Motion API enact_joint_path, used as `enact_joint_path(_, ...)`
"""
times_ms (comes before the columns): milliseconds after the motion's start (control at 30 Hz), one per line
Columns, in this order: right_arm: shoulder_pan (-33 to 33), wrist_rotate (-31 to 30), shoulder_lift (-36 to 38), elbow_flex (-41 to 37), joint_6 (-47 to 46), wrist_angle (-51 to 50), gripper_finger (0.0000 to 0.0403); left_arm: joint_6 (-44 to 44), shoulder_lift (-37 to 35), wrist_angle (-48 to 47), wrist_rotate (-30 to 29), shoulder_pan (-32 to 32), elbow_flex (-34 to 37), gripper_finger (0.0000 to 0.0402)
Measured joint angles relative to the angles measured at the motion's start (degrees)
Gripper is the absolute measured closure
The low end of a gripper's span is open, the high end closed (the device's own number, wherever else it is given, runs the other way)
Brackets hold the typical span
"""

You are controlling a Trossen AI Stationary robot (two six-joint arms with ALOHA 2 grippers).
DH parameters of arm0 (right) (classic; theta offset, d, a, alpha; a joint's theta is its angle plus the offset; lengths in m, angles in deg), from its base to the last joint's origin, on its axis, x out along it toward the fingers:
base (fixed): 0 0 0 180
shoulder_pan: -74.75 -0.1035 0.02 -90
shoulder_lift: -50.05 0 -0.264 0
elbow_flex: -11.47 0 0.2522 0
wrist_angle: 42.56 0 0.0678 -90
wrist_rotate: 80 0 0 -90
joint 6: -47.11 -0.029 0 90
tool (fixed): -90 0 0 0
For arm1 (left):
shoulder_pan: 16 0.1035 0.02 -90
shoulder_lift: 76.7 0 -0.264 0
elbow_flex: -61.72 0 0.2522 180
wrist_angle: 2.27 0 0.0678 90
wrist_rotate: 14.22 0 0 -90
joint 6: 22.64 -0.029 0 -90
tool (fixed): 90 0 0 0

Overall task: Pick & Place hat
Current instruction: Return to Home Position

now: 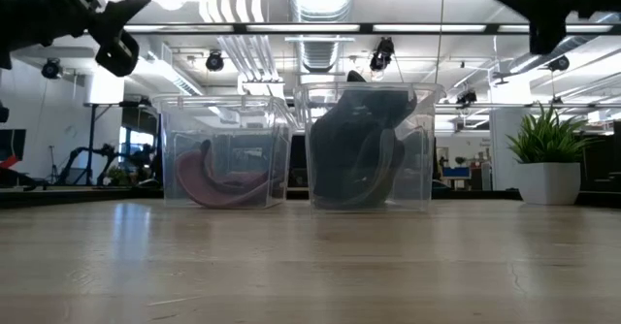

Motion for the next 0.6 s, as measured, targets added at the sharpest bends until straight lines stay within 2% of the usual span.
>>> enact_joint_path(100,2.68,1.25,1.3,-2.3,-1.97,-0.15,0.0223,0.26,0.02,-1.18,-1.07,0.0,0.0,0.0269)
enact_joint_path(367,8.55,9.13,7.27,-6.33,-0.92,-0.21,0.0223,0.21,0.02,-1.29,-2.47,0.0,0.0,0.0269)
enact_joint_path(600,10.86,9.24,10.06,-9.2,2.85,-3.84,0.0223,0.62,0.02,-1.59,-2.52,-0.02,0.0,0.0269)
